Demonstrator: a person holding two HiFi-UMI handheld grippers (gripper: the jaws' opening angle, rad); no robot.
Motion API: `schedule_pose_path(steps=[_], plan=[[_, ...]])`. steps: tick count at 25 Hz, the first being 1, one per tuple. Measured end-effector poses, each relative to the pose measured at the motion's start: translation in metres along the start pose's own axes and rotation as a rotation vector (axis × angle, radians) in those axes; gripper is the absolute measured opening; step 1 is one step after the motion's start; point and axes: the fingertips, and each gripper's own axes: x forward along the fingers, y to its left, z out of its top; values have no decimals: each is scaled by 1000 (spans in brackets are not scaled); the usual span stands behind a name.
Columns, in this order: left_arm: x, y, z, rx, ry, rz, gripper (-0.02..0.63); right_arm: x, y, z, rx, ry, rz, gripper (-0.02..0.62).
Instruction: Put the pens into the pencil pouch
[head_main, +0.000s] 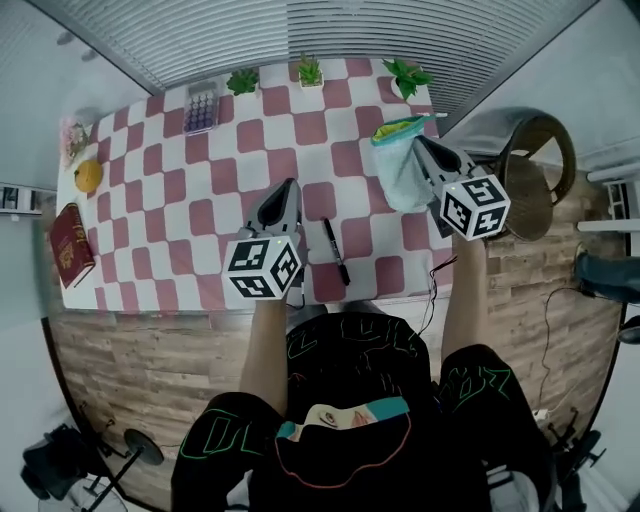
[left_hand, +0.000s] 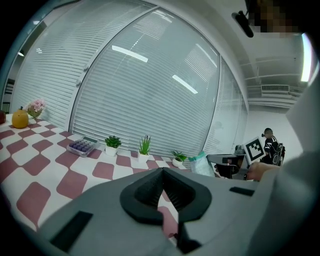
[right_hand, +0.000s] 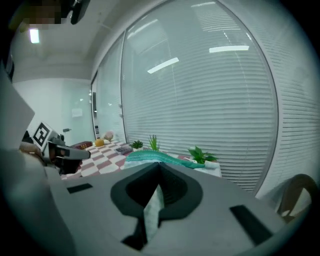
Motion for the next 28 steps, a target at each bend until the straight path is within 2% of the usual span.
schedule_pose_path(steps=[6,14,16,19,23,28], plan=[[-20,7,12,-19,-57,21,0,-1,48,46,-30,-161,172,5],[-58,32,29,-30,-135,81,0,-8,110,92,-48,-303,394,5],[-67,26,37,-12,-171,29,16,-13,125,101,-58,-336,473,5],[-77,6,48,28,-213,-94,113,-26,148,112,-66,-384,608,5],[-83,-19,59,73,-237,-220,175,-45,174,124,-92,-434,775,5],[-99,-55,72,59,-280,-446,230,-80,197,130,-114,-470,965,5]])
